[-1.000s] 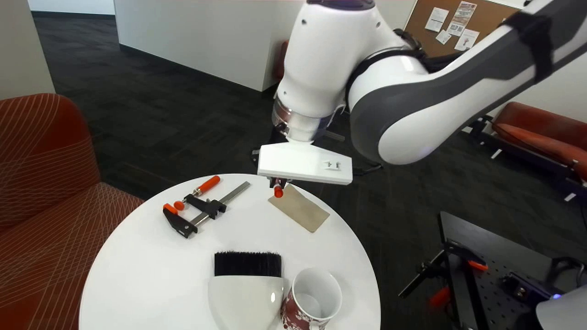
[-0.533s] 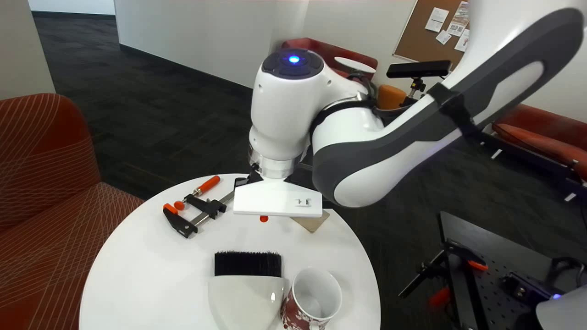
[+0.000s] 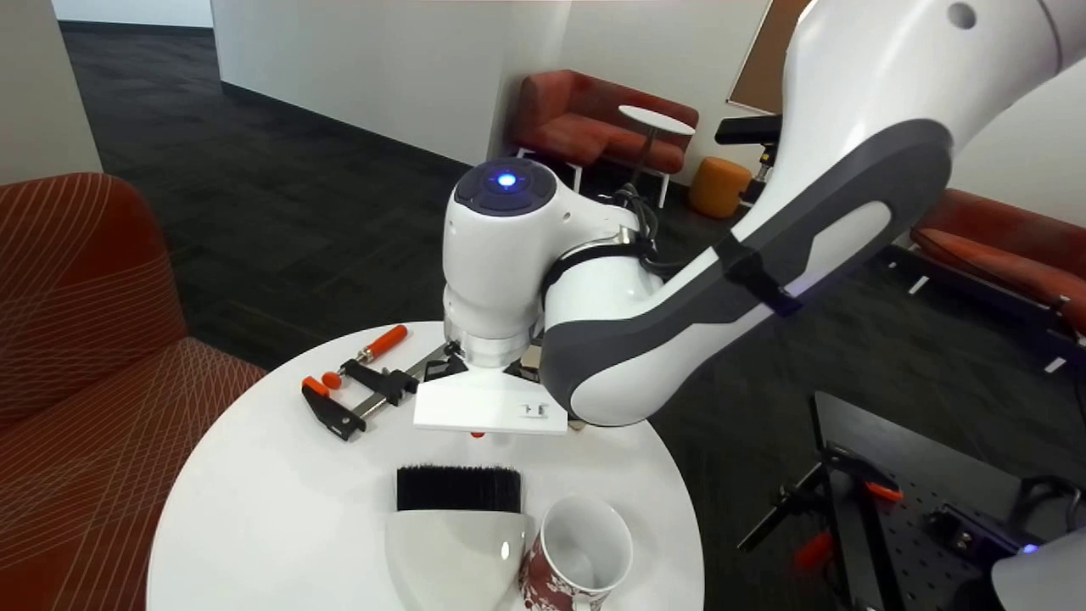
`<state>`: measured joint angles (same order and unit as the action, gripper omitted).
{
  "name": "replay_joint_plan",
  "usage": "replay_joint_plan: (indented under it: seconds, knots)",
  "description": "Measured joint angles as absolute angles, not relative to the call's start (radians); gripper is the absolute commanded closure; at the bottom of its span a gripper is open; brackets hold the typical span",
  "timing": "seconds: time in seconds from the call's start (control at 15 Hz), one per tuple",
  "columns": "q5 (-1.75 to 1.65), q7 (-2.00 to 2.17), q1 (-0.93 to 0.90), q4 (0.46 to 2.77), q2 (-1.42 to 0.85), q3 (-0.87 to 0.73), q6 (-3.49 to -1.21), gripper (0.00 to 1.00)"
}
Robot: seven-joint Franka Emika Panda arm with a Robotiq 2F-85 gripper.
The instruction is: Pick up the pen from the mug cup and put it on the table.
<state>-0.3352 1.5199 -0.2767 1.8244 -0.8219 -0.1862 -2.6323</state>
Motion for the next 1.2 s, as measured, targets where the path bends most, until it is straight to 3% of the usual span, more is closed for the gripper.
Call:
replay_joint_plan:
  seconds: [0.13,0.2,0.27,0.73,0.8,1.2]
  knots:
    - [-0.314,1.520,-0.277,1.809,-0.842,-0.187,-2.632,0.95]
    - [-0.306,1.520,-0.277,1.802,-0.850,-0.188,-2.632,0.56]
    - [-0.298,1.520,-0.277,1.796,-0.857,-0.189,-2.632,0.55]
    - [-0.283,1.520,-0.277,1.774,-0.867,-0.203,-2.632,0.05]
    - [-0.282,1.520,-0.277,1.772,-0.867,-0.205,-2.632,0.00]
    - [-0.279,1.520,-0.277,1.766,-0.867,-0.206,-2.632,0.00]
